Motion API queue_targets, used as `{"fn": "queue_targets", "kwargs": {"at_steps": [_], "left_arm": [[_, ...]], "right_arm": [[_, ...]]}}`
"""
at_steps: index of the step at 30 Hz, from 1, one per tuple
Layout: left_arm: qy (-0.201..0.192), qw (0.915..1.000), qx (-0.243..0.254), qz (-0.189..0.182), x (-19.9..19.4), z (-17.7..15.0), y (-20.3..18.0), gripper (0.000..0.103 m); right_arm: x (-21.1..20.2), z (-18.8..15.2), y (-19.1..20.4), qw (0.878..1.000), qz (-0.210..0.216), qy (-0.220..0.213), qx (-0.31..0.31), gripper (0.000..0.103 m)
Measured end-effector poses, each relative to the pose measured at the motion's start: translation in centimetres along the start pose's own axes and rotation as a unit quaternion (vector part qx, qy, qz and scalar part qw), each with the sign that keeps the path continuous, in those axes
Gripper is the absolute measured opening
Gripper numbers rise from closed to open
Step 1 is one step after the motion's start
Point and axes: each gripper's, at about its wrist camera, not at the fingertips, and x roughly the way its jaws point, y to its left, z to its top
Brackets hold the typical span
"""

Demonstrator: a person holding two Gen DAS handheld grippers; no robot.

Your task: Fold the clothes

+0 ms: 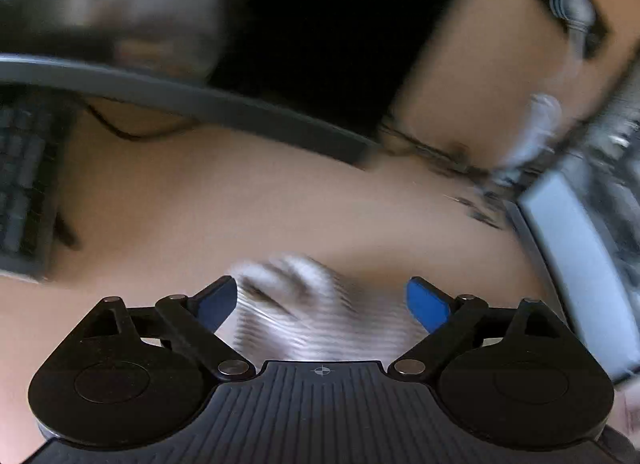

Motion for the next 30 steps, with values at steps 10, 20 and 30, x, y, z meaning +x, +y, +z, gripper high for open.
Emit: {"fn": "queue_targets", "kwargs": {"at_steps": [10, 20, 30], "left_arm": [[0.080, 0.9834, 0.006, -0.163, -4.8, -5.9, -3.6, 0.102], [0.100, 0.9820, 0.020, -0.159, -4.3, -9.1, -3.7, 0.102], [0.089, 0.9861, 0.036, -0.135, -0.5, -4.7, -5.5, 0.103]], "right_arm": [[-2.7, 7.3, -4.3, 0.998, -0.023, -0.026, 0.048, 0.103], [2.1, 6.7, -1.6, 0.985, -0.160, 0.008, -0.070, 0.103], [-3.5, 1.6, 1.1, 0.989, -0.114, 0.035, -0.086, 0.103]]}}
